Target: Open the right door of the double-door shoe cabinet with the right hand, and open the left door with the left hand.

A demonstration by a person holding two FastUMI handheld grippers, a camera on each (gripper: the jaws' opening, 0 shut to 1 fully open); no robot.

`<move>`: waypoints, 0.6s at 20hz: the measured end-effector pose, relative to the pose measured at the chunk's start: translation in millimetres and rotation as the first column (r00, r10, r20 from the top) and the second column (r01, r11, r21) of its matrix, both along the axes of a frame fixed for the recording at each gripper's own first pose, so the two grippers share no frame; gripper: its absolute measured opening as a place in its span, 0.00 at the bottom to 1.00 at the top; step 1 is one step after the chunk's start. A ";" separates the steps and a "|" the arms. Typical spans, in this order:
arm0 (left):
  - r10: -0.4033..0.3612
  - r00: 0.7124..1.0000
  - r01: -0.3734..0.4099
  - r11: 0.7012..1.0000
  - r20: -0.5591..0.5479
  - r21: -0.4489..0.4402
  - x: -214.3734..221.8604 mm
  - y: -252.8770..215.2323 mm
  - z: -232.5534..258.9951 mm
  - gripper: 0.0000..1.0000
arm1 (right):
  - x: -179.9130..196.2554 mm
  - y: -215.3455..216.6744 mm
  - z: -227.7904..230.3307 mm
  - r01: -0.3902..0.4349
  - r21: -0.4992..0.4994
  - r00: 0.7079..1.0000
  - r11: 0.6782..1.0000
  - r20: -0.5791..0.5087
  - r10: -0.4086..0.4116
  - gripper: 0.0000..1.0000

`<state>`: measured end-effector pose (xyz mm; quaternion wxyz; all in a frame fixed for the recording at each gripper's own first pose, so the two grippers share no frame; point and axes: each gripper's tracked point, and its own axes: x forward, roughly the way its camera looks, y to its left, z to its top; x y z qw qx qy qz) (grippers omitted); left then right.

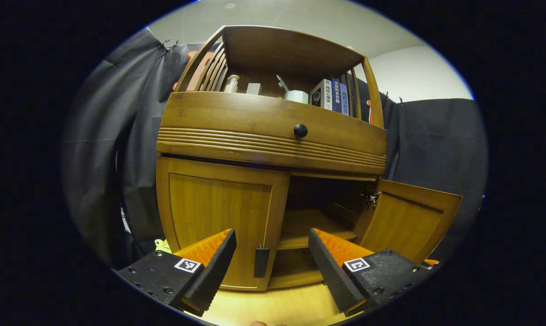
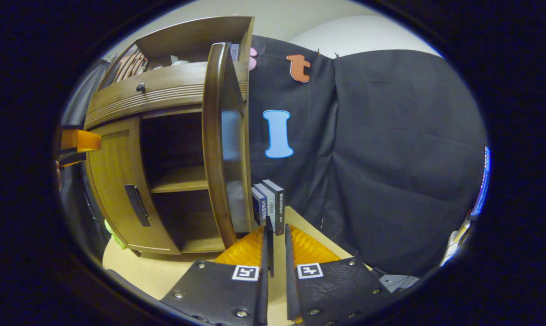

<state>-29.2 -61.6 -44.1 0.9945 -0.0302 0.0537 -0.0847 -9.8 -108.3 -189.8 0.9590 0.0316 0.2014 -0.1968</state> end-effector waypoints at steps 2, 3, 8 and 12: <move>0.004 1.000 -0.004 1.000 -0.012 0.008 3.7 0.0 -8.7 0.97 | -1.4 -4.7 2.7 -0.009 -0.011 1.000 1.000 0.005 0.009 0.17; 0.007 1.000 -0.007 1.000 -0.017 0.012 6.2 0.5 -13.2 0.99 | -1.4 -5.4 6.2 -0.014 -0.023 1.000 1.000 0.012 0.014 0.17; 0.027 0.998 -0.025 0.999 -0.054 0.031 24.3 4.9 -38.7 0.99 | -3.2 -29.1 33.4 0.026 -0.103 0.999 0.994 0.046 -0.021 0.16; 0.038 0.995 -0.034 0.998 -0.089 0.046 43.5 6.7 -63.1 0.99 | -12.7 -57.5 55.3 0.098 -0.132 0.992 0.986 0.087 -0.087 0.16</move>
